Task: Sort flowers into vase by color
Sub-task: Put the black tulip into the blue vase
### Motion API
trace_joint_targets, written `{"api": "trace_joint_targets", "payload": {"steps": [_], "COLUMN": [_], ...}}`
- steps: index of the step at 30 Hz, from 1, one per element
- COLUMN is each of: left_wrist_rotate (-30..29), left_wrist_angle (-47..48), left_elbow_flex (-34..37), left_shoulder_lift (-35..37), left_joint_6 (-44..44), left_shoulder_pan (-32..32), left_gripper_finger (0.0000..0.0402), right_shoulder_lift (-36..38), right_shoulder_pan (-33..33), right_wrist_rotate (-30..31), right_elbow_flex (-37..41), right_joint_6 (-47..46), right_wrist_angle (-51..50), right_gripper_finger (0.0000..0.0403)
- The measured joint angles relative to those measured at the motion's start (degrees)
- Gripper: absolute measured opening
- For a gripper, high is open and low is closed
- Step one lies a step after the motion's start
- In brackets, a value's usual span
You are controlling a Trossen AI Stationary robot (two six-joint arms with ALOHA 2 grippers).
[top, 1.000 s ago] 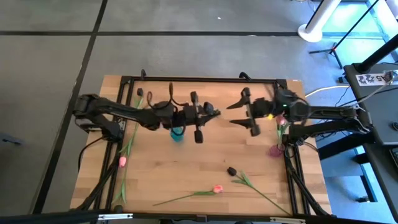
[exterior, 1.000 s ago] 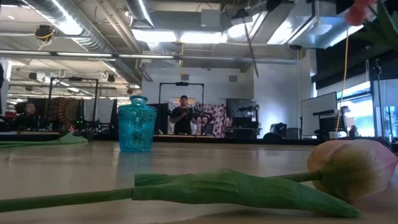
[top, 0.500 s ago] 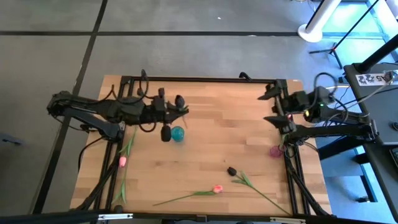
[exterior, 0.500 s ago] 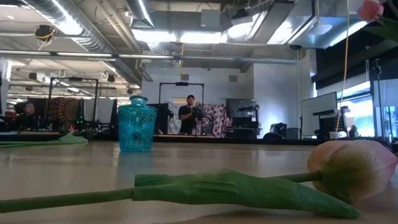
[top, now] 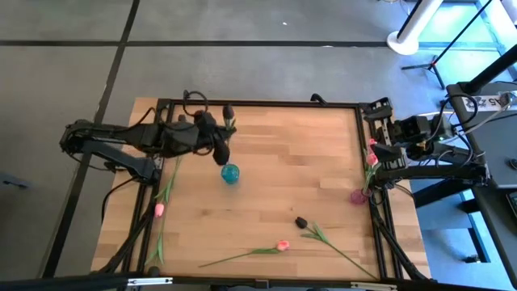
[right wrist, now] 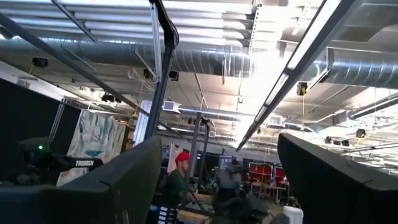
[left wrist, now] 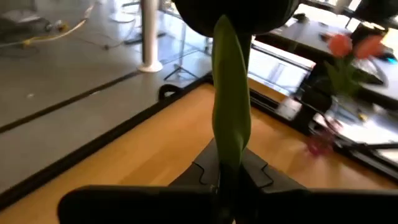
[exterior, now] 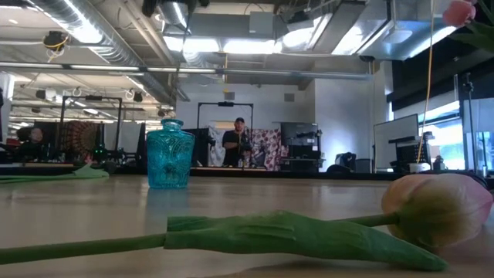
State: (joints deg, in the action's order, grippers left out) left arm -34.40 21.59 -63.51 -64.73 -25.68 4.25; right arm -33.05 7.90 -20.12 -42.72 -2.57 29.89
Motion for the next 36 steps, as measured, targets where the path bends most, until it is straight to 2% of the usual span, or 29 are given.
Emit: {"api": "trace_joint_targets", "payload": {"steps": [5,13,22,28,30,36], "left_wrist_rotate": [1.70,-3.52,-3.59,-3.39,-1.81,9.45], "left_wrist_angle": [-1.13,1.53,2.02,4.69,6.60,13.11], "left_elbow_flex": [0.00,0.00,0.00,0.00,0.00,0.00], "left_shoulder_lift": [0.00,-1.35,-3.89,-3.96,-3.96,-3.57], "left_joint_6": [-1.49,-4.32,-8.09,-12.79,-13.04,-15.85], "left_shoulder_pan": [-1.69,-1.89,-1.66,-1.13,-1.14,-1.13], "left_gripper_finger": [0.0010,0.0010,0.0011,0.0032,0.0051,0.0117], "right_shoulder_lift": [0.34,0.30,0.34,0.34,0.31,-0.83], "right_shoulder_pan": [0.00,0.00,0.00,0.00,0.00,0.00], "right_wrist_rotate": [-0.41,-0.46,-1.12,-4.88,-4.92,-4.42], "right_elbow_flex": [0.00,0.00,0.00,-0.40,-2.00,-9.28], "right_joint_6": [0.19,0.90,-0.24,-1.55,-1.51,-0.80], "right_wrist_angle": [-0.43,-5.07,-6.55,-7.73,-11.40,-27.31], "right_gripper_finger": [0.0319,0.0319,0.0319,0.0319,0.0319,0.0319]}}
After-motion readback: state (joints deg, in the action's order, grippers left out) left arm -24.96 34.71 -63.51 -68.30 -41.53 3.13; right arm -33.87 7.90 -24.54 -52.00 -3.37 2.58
